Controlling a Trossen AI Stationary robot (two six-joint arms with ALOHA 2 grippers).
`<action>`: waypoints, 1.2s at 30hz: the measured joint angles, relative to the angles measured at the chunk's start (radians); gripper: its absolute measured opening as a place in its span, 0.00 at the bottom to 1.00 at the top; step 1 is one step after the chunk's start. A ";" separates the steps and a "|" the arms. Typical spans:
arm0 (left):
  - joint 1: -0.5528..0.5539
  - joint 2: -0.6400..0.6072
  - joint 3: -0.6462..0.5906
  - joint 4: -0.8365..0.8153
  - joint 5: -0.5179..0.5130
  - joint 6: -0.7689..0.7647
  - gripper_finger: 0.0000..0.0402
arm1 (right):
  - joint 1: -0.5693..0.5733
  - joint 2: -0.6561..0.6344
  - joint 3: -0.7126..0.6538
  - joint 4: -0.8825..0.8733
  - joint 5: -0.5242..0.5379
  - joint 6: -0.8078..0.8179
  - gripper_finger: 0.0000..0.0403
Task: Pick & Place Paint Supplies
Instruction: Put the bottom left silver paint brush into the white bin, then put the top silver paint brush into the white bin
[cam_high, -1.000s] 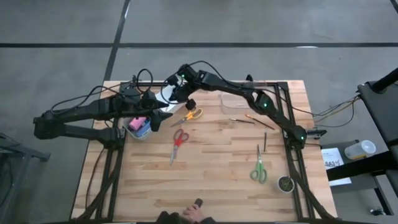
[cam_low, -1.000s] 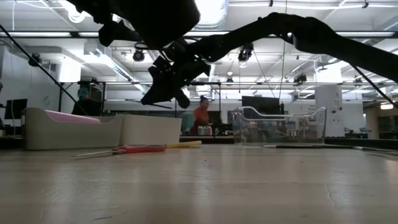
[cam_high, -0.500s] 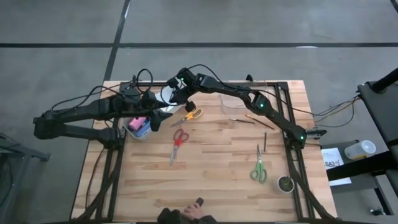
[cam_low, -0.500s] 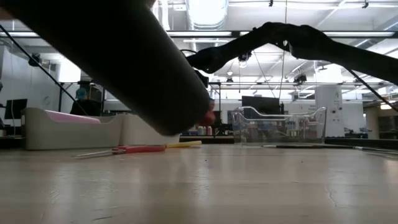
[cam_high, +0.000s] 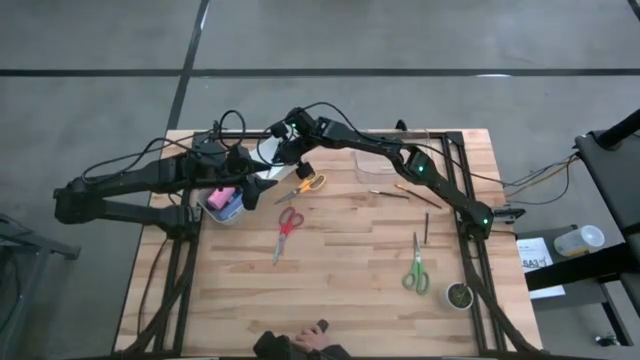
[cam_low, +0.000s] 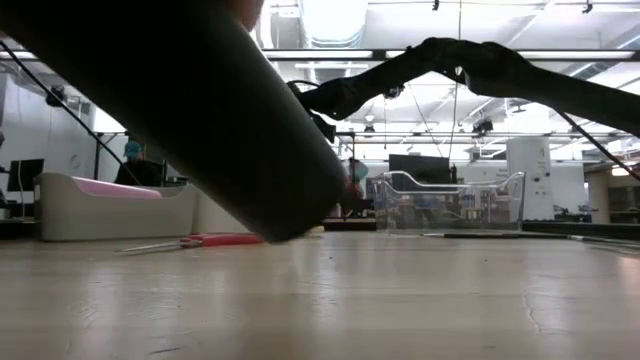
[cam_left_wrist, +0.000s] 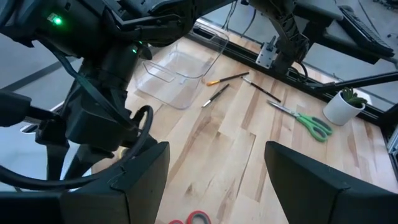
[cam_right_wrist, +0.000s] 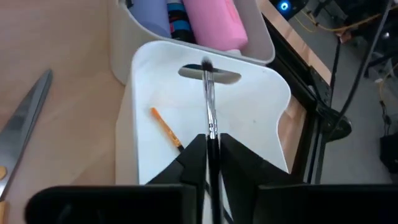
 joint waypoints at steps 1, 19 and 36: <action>0.000 0.000 0.000 0.000 -0.002 0.000 0.68 | 0.000 0.000 0.000 0.000 -0.001 -0.006 0.12; 0.000 0.000 0.000 0.000 -0.004 -0.001 0.68 | 0.013 -0.015 0.000 -0.022 0.005 -0.065 0.29; 0.000 0.000 0.000 -0.002 -0.004 -0.002 0.68 | 0.056 -0.180 0.002 -0.465 0.014 0.149 0.29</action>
